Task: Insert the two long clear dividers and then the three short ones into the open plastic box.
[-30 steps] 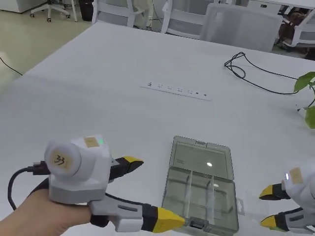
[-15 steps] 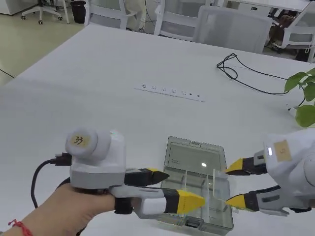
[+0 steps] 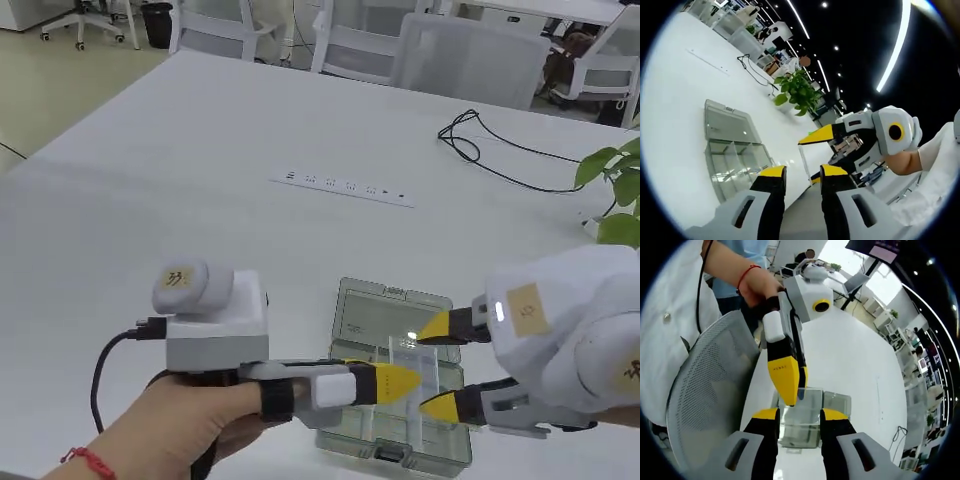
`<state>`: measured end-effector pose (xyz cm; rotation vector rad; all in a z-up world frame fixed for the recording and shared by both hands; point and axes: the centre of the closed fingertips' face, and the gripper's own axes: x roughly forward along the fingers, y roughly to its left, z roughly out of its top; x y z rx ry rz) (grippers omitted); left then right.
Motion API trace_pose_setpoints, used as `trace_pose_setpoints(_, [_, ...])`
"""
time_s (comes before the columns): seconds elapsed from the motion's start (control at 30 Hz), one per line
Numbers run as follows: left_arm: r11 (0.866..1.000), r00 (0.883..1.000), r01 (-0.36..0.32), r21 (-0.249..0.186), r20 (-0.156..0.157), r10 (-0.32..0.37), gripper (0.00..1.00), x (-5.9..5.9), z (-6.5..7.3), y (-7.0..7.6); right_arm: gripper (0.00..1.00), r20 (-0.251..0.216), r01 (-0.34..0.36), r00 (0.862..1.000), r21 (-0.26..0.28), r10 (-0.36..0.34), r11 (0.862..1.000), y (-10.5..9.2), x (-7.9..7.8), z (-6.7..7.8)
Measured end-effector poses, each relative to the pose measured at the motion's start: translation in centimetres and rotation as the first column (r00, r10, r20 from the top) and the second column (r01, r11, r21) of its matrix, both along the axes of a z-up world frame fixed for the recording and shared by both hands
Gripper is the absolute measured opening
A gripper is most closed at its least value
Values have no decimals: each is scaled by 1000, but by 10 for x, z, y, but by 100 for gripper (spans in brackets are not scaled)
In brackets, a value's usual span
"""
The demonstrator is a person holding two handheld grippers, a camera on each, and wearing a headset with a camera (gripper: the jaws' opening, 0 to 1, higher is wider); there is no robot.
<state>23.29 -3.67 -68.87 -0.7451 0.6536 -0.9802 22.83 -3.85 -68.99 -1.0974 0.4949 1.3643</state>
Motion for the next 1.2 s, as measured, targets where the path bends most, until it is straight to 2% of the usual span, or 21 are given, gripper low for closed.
trace_pose_setpoints(0.57, [999, 1000, 18, -33, -5, -18, 5, -1, 1, -5, 33, 19, -25, 999, -26, 26, 999, 4, -3, 1])
trace_pose_setpoints(0.63, [999, 1000, 28, -34, 3, -28, 1, -3, 2, -6, 33, 20, -25, 999, -29, 25, 999, 4, -3, 1])
trace_pose_setpoints(0.93, [999, 1000, 9, -33, 1, -9, 0, -2, 0, -6, 34, 31, -23, 999, -29, 24, 999, 4, -3, 2])
trace_pose_setpoints(0.97, [999, 1000, 13, -33, 12, -13, 0, -3, 0, -6, 34, 23, -18, 1000, -25, 19, 1000, 5, -3, 3])
trace_pose_setpoints(1.07, [999, 1000, 7, -38, 14, -6, 0, -4, 0, -4, 37, 9, -10, 1000, -14, 10, 1000, 6, -3, 7])
trace_pose_setpoints(1.17, [1000, 999, 17, -21, 51, -16, 0, -5, 0, -2, 37, -30, 9, 1000, 17, -8, 1000, 5, -2, 13])
trace_pose_setpoints(1.2, [1000, 997, 27, -11, 74, -26, 0, -6, 0, -1, 37, -42, 19, 999, 31, -18, 999, 5, 0, 15])
